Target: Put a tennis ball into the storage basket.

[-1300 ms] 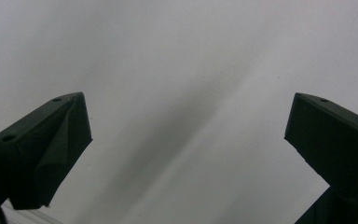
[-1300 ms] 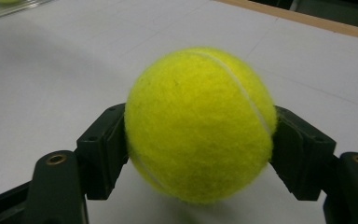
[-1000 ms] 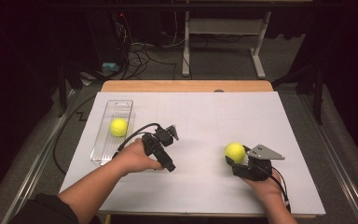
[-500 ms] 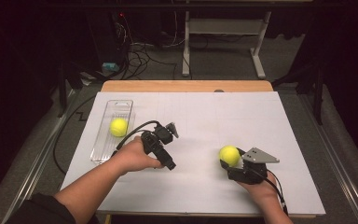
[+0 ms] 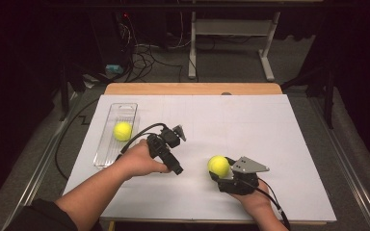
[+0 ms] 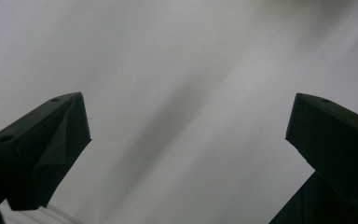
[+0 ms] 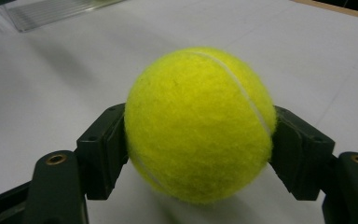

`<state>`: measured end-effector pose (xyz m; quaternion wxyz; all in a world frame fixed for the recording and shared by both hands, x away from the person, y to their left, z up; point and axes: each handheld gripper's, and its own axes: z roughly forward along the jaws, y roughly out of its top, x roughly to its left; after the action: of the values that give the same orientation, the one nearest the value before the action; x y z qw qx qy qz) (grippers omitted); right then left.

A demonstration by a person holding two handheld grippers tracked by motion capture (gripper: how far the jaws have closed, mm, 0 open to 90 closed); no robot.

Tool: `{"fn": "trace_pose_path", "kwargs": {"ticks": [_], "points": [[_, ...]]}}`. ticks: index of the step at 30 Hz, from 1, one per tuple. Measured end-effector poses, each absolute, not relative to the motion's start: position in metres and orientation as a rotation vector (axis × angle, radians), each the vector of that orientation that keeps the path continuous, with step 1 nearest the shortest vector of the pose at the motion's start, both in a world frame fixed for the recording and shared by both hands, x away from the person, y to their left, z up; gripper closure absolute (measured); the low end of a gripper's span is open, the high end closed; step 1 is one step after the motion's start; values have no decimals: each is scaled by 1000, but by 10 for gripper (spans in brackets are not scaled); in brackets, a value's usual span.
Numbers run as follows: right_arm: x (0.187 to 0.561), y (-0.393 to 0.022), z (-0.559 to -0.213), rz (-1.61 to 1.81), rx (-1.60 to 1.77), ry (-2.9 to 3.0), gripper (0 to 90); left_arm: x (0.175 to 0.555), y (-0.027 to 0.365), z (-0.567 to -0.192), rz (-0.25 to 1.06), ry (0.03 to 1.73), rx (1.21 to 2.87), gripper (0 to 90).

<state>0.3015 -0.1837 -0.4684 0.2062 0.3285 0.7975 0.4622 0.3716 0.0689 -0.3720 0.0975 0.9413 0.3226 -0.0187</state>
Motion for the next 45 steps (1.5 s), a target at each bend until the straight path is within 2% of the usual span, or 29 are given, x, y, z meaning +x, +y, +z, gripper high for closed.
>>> {"fn": "trace_pose_path", "kwargs": {"ticks": [25, 38, 45], "points": [[289, -144, -457, 1378, 774, 2246, 282, 363, 25, -351, -61, 848, 2808, 5], [285, -140, -454, 1407, 765, 2239, 282, 362, 3, -365, -146, 812, 2803, 10], [284, -140, -453, 1423, 746, 2243, 282, 364, -2, -374, -198, 812, 2805, 54]]}}
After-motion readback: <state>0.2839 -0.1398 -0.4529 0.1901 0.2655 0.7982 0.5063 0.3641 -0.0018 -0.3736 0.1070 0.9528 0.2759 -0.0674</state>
